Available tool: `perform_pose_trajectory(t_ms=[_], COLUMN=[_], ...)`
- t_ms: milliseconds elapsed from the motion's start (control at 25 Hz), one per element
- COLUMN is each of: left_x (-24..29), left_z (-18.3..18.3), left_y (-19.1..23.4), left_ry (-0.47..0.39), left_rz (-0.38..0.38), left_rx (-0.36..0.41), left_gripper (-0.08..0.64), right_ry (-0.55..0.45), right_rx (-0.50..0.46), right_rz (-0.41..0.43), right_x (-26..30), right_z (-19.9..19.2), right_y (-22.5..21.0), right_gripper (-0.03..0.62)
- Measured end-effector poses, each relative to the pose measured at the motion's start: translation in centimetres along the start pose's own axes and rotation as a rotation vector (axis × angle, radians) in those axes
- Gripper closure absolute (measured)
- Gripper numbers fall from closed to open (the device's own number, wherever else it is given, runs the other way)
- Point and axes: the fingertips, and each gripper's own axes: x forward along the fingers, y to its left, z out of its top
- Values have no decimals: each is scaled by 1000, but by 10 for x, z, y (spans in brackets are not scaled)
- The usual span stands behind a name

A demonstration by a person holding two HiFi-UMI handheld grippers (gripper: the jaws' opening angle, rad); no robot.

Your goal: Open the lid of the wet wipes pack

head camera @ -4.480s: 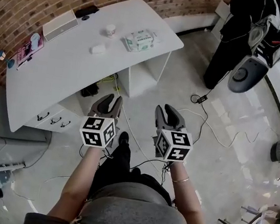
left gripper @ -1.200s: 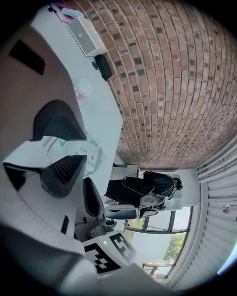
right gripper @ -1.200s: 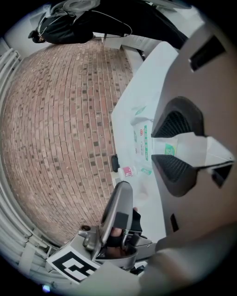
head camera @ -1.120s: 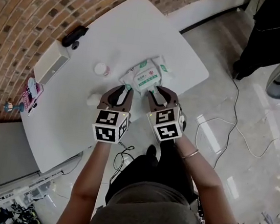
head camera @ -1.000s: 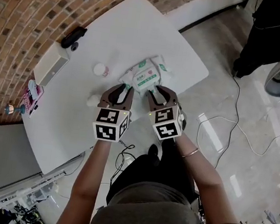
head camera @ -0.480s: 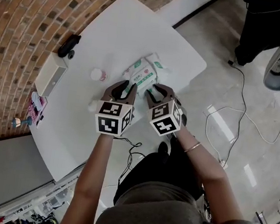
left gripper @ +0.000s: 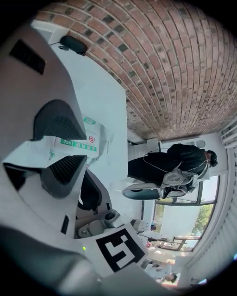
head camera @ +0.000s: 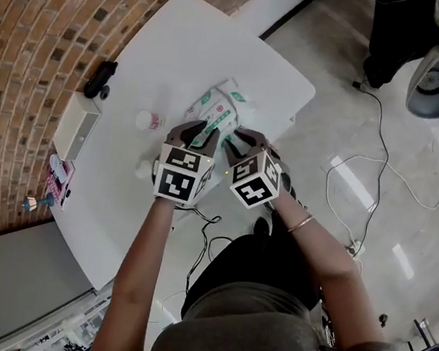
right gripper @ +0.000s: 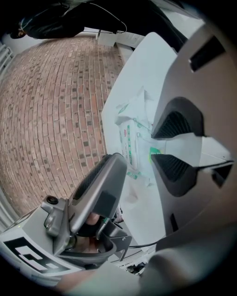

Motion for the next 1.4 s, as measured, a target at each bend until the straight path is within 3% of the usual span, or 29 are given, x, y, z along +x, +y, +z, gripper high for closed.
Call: perform_pose_trajectory(t_ms=[520,1400], left_x=[21,37], left_z=[-4,-12], left_y=[-12,-13], left_ry=[153,267], left_rz=[9,-12], left_rx=[241,340], left_gripper=[448,480], right_ry=[2,31], right_rx=[-2,-59], right_rz=[-8,-24], right_x=[4,5], right_z=[-1,-2], right_y=[0,1], right_gripper=[479,525])
